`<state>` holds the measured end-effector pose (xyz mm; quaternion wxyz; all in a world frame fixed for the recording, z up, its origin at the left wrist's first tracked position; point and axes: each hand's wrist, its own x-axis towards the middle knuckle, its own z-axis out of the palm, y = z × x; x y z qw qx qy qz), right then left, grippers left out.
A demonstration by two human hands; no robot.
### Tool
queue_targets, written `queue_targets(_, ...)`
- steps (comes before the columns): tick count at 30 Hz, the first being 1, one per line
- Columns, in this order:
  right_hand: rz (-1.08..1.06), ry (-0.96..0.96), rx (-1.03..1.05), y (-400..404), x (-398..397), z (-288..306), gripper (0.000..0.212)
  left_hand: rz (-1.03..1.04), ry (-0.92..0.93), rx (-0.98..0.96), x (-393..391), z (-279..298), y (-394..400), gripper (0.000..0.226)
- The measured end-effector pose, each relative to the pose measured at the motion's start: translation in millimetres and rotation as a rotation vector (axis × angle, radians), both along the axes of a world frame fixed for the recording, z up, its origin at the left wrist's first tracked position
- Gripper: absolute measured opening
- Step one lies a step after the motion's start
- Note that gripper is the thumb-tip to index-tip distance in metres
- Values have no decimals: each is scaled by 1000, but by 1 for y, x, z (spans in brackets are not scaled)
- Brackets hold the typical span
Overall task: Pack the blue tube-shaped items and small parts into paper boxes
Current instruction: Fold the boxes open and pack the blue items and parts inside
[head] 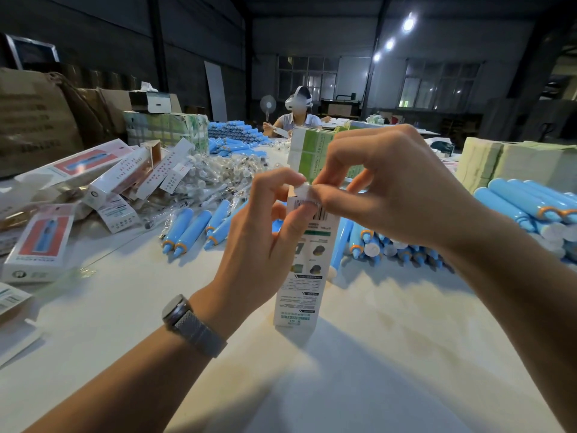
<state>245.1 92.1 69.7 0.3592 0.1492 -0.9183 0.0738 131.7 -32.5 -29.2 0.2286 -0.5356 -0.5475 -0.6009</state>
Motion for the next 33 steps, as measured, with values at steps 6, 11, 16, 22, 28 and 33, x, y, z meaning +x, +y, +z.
queue_targets(6,9,18,-82,0,-2,-6,5,14,-102,-95,8,2,-3,54)
queue_targets(11,3,40,-152,-3,-5,-8,6,57,-98,-140,13,-3,-1,82)
queue_targets(16,4,21,-181,-6,-7,-10,10,159,-16,-155,18,-6,5,85)
queue_targets(22,140,-114,-325,0,-12,-11,10,70,-12,-114,13,-1,0,72)
queue_targets(28,295,-215,-473,17,-15,-17,7,15,-58,-43,11,-3,1,66)
queue_targets(33,369,-236,-560,30,-19,-30,23,10,-96,-24,6,-4,0,70)
